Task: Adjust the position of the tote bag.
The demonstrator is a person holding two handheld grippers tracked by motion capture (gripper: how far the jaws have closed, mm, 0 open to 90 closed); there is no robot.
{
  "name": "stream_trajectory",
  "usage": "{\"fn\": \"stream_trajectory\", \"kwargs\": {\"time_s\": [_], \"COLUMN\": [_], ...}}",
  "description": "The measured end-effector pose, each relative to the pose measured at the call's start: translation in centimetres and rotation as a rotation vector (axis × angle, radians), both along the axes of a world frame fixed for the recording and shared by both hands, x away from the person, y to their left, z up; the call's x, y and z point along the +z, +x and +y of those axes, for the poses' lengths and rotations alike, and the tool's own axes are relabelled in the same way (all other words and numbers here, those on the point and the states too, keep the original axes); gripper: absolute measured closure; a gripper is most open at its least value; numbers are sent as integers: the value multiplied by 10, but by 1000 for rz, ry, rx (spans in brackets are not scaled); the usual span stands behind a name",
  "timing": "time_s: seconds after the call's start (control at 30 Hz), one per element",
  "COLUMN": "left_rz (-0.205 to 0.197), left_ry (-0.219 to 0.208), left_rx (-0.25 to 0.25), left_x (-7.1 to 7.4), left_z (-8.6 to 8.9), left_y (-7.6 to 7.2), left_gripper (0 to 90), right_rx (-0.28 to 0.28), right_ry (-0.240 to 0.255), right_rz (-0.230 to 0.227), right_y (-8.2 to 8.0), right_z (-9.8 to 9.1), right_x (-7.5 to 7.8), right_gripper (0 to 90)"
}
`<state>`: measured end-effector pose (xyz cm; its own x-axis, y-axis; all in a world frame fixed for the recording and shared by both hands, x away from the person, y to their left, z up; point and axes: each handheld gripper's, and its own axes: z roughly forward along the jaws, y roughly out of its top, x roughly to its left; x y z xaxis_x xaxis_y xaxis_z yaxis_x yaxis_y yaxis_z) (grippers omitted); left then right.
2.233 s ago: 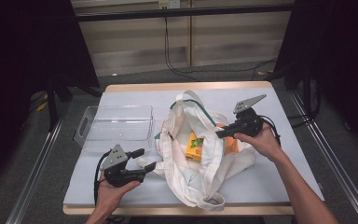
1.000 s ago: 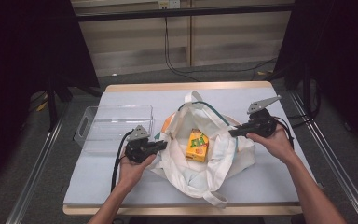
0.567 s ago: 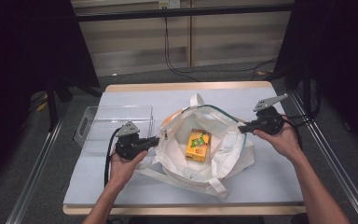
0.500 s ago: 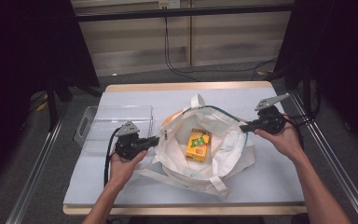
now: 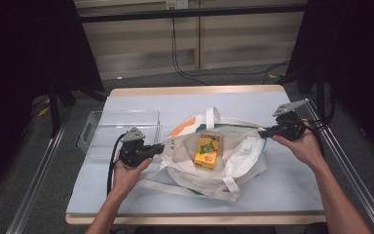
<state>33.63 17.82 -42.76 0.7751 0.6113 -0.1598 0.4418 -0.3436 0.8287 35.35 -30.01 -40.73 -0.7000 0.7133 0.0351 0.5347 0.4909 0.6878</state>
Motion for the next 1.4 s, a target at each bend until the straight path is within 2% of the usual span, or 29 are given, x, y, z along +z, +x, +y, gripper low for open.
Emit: {"fn": "stream_trajectory", "kwargs": {"time_s": [0.07,0.2,0.23,0.3,0.4,0.43,0.5,0.53,0.57,0.6,0.63,0.77,0.8,0.83,0.87,0.9,0.97,1.0,1.07,1.1,1.17,1.2,1.27,1.3,1.33,1.37,1.4], "left_rz": [5,16,6,8,15,17,27,27,38,38,40,40,41,37,37,37,24,27,36,34,28,38,37,37,37,24,9], "left_ry": [7,16,51,78,86,95,150,150,149,149,164,169,177,196,196,218,234,226,222,219,229,211,163,163,151,150,132], "left_rx": [-10,-22,-31,-35,-34,-34,-57,-57,-77,-77,-84,-83,-81,-80,-80,-85,-95,-93,-97,-94,-83,-76,-83,-83,-83,-87,-93], "left_x": [-1,-7,-9,-10,-13,-15,-23,-23,-29,-29,-31,-34,-35,-38,-38,-39,-44,-45,-44,-45,-43,-43,-38,-38,-35,-33,-28], "left_z": [-4,-13,-19,-24,-25,-26,-32,-32,-36,-36,-37,-37,-38,-40,-40,-42,-45,-46,-45,-45,-45,-45,-40,-40,-38,-37,-34], "left_y": [2,8,8,8,9,9,7,7,7,7,6,6,6,5,5,6,5,5,6,6,5,5,4,4,3,1,-3], "left_gripper": [879,879,878,877,877,877,878,878,878,878,878,877,877,877,877,877,878,878,878,876,875,861,800,745,745,699,629], "right_rx": [19,17,21,29,17,18,21,21,26,26,26,35,35,42,42,27,32,28,28,25,36,33,23,26,26,31,31], "right_ry": [11,36,45,50,56,47,37,37,12,12,-2,-5,5,-7,-7,-15,-9,-11,20,-6,-19,-14,20,40,40,55,88], "right_rz": [-2,-1,4,16,28,34,38,38,55,55,74,86,91,105,105,116,119,119,131,116,107,98,103,95,95,82,62], "right_y": [-1,4,8,11,14,15,15,15,16,16,16,17,17,17,17,16,18,19,21,19,19,18,19,19,19,19,18], "right_z": [3,5,5,6,7,8,14,14,19,19,22,24,24,25,25,27,26,26,22,25,27,25,22,20,20,19,16], "right_x": [1,-2,-6,-11,-18,-20,-29,-29,-38,-38,-45,-52,-53,-58,-58,-58,-59,-62,-64,-63,-62,-60,-58,-55,-55,-52,-45], "right_gripper": [838,838,837,837,837,837,837,837,836,836,836,836,836,837,837,837,837,837,838,836,831,797,718,698,698,671,628]}}
